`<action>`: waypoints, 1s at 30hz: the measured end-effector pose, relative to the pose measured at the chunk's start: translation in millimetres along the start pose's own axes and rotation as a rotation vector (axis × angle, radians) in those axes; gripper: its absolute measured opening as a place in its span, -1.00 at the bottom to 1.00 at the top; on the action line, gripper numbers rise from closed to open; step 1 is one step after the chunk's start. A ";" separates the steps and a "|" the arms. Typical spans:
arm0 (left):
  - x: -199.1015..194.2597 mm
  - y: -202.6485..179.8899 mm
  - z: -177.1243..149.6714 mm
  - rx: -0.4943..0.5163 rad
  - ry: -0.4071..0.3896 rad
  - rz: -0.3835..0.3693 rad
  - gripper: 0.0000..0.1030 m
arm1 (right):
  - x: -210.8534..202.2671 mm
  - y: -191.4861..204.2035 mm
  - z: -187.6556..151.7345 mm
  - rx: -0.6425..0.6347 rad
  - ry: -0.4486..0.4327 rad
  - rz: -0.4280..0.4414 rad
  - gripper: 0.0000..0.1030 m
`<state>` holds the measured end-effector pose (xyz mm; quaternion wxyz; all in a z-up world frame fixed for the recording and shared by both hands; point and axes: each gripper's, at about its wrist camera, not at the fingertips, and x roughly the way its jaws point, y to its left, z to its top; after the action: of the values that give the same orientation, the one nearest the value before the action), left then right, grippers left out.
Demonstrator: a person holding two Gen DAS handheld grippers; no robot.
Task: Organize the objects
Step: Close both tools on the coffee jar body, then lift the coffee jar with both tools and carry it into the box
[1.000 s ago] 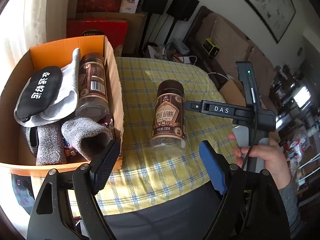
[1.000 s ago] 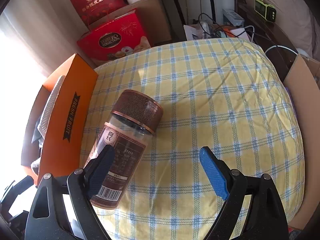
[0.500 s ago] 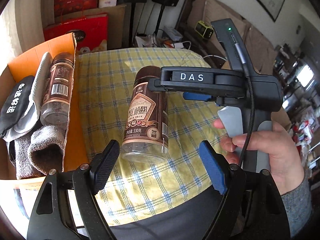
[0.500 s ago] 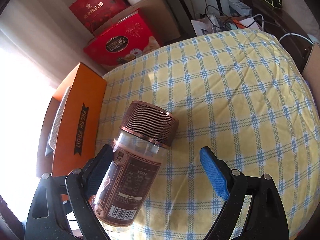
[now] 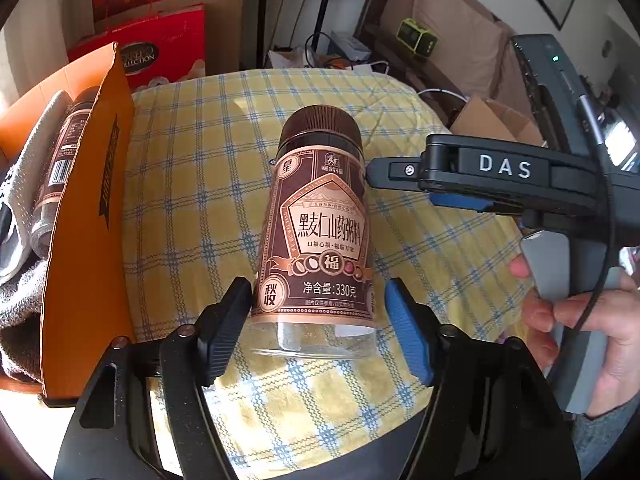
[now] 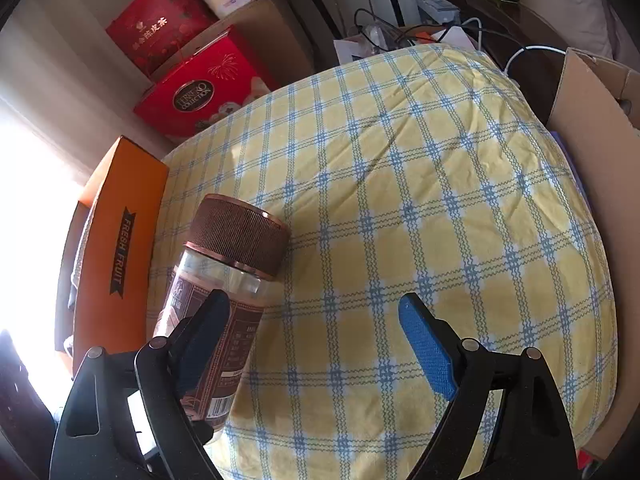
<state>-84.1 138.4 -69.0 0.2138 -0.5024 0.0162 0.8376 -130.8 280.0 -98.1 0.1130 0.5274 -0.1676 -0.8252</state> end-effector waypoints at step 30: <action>-65.9 2.0 7.3 -0.040 -0.178 0.011 0.18 | -19.2 85.7 1.3 -0.085 0.037 0.266 0.43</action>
<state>-64.4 115.7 -9.8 0.1998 -0.4299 -0.0170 0.8803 -123.1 208.5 -47.7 0.2467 0.5102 -0.1992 -0.7994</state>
